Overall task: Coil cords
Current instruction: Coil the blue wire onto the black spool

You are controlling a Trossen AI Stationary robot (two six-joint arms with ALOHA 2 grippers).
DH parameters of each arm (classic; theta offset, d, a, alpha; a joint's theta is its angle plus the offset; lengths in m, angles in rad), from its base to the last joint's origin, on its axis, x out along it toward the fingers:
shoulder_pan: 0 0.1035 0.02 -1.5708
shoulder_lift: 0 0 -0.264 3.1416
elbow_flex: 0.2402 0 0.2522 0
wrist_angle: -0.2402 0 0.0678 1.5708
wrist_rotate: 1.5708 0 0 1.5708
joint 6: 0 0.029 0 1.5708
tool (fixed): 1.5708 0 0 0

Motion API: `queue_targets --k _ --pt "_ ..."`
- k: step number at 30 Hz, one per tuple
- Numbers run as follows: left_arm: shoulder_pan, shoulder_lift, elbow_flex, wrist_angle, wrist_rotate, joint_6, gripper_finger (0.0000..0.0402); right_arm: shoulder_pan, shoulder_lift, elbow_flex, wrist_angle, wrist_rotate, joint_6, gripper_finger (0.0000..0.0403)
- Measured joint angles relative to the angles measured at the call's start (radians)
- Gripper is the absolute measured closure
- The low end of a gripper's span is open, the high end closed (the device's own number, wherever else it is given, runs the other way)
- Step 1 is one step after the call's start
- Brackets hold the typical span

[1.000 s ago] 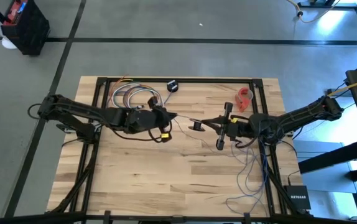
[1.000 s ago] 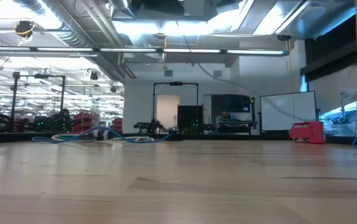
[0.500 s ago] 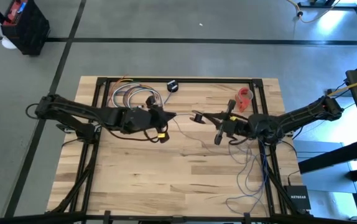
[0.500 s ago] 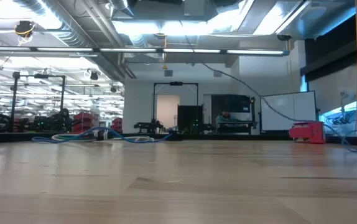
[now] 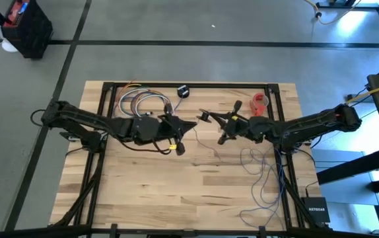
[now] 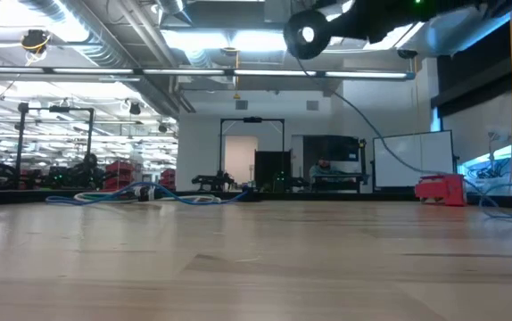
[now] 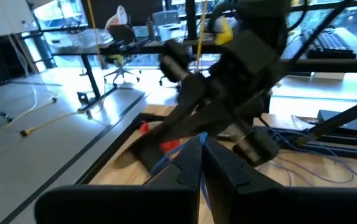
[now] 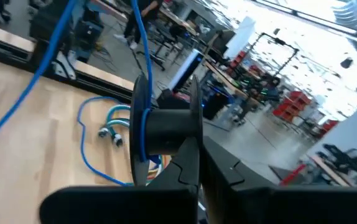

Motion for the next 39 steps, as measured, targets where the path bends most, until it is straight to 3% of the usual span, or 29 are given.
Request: queue_targets --k 4,19,31,39 --pt "0.000 0.053 0.000 0.082 0.004 0.016 0.0396 -0.011 0.004 0.000 0.022 -0.069 0.046 0.0399" --pt "0.013 0.236 0.000 0.335 0.032 0.061 0.0396 -0.008 0.003 0.016 0.048 -0.165 0.129 0.0399" --pt "0.021 0.298 0.000 0.272 0.029 0.040 0.0396 -0.008 0.000 0.035 0.099 -0.255 0.227 0.0398" --pt "0.021 0.293 0.005 0.230 0.021 0.032 0.0396 -0.007 -0.088 0.033 0.090 -0.268 0.219 0.0398"
